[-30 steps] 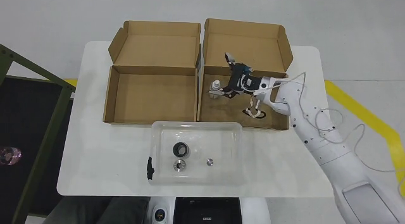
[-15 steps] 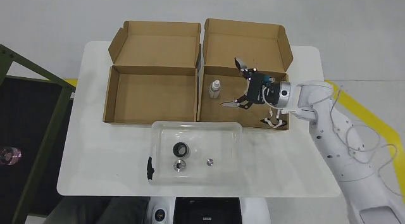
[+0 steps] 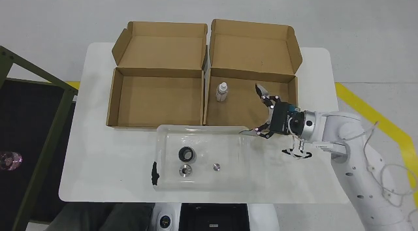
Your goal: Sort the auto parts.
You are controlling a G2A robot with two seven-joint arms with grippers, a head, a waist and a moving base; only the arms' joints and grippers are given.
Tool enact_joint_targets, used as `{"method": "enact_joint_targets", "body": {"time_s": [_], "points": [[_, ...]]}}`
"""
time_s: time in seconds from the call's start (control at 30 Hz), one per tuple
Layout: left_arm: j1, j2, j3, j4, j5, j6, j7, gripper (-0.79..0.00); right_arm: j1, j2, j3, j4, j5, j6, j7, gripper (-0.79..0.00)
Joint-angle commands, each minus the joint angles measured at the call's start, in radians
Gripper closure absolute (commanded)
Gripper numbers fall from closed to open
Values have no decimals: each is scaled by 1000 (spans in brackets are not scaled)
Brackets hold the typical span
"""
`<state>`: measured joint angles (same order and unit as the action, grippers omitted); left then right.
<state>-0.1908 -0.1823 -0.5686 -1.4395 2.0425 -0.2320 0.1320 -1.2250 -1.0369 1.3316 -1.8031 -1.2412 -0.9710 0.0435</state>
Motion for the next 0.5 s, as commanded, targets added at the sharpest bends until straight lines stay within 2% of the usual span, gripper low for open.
{"method": "enact_joint_targets", "body": {"time_s": [0.0, 0.47], "points": [[0, 0, 0, 0, 0, 0, 0, -785, -15, 2, 5, -18, 9, 13, 8, -785], [0, 0, 0, 0, 0, 0, 0, -785, -57, 5, -46, -99, -7, 0, 41, -785]]}}
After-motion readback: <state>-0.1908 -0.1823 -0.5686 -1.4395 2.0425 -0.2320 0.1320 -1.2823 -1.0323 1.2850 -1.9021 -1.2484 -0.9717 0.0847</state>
